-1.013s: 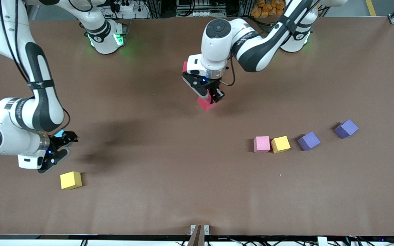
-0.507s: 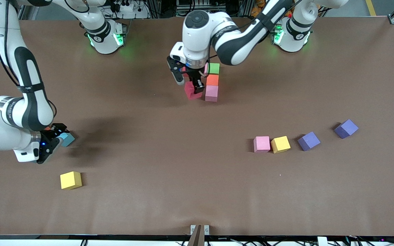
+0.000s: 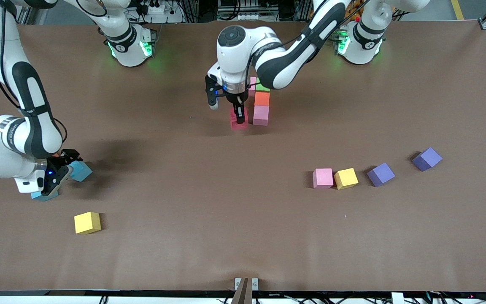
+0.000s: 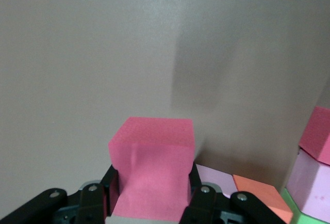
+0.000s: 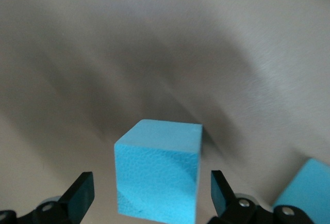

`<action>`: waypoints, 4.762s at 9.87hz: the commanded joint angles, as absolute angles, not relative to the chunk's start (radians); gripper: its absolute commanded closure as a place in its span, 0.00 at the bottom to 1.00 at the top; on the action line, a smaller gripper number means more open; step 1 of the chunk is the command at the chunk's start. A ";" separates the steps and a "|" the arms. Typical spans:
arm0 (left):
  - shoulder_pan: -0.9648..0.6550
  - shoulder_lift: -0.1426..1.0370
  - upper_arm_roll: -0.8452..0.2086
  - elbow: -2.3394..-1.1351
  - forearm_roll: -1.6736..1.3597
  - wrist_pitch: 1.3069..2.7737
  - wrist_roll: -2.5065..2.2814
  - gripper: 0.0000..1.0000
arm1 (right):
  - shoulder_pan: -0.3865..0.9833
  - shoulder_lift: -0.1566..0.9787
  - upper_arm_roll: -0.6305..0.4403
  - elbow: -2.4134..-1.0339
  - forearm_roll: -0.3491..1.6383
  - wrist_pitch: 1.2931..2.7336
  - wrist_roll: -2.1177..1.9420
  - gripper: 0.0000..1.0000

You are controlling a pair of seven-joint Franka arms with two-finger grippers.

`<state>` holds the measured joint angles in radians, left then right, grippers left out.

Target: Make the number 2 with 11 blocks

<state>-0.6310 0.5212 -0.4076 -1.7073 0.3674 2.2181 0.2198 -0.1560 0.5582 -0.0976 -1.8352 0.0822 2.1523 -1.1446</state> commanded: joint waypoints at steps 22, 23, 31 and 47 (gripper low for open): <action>-0.686 0.571 -0.423 -1.802 0.416 2.191 0.253 0.73 | -0.013 0.502 0.100 -1.805 0.186 2.082 -1.037 0.71; -0.686 0.574 -0.425 -1.801 0.428 2.192 0.253 0.73 | 0.007 0.496 0.100 -1.805 0.184 2.074 -1.001 0.71; -0.686 0.592 -0.423 -1.799 0.463 2.206 0.245 0.73 | 0.142 0.465 0.100 -1.805 0.184 2.078 -0.853 0.71; -0.684 0.630 -0.416 -1.793 0.503 2.235 0.218 0.71 | 0.253 0.456 0.100 -1.809 0.176 2.238 -1.154 0.71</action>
<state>-0.6832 0.6234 -0.4149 -1.7967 0.4749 2.2241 0.2410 0.2446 0.4789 0.0990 -1.7990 0.1730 2.2621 -1.1945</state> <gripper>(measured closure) 0.467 0.445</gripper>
